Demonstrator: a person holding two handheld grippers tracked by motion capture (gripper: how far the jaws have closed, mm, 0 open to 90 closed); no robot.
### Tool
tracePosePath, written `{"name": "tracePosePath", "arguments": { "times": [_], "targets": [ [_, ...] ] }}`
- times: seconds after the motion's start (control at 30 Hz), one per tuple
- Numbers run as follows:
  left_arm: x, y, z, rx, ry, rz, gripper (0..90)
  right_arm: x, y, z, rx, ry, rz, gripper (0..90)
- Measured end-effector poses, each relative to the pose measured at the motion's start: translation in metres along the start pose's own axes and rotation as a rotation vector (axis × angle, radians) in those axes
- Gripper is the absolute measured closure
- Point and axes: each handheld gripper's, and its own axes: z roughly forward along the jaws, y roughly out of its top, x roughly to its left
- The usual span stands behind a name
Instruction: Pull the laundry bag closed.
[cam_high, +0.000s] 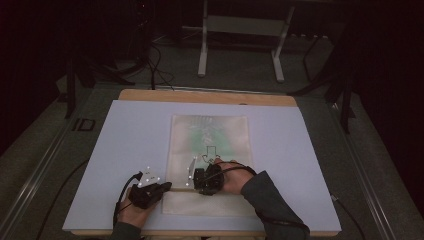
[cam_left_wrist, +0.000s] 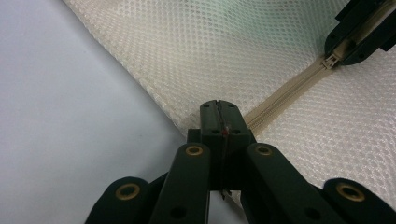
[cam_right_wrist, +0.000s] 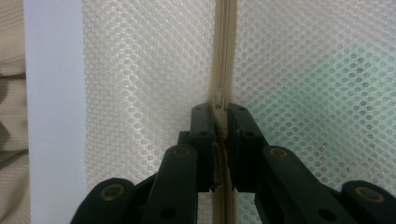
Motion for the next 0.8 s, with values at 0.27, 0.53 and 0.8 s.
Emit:
{"name": "tracePosePath", "arguments": {
  "times": [0.27, 0.53, 0.8],
  "targets": [
    [0.0, 0.0, -0.0001, 0.001, 0.0, 0.001, 89.6, -0.0004, -0.0028, -0.001, 0.002, 0.001, 0.003, 82.1],
    [-0.0001, 0.0, -0.0001, 0.001, 0.001, 0.002, 89.5, -0.0011, -0.0067, -0.0018, 0.003, 0.001, 0.008, 82.1],
    [-0.0004, 0.0, 0.0, 0.0, 0.002, 0.003, 89.6, -0.0007, -0.0076, -0.0023, 0.002, -0.003, 0.008, 82.2]
  ]
}}
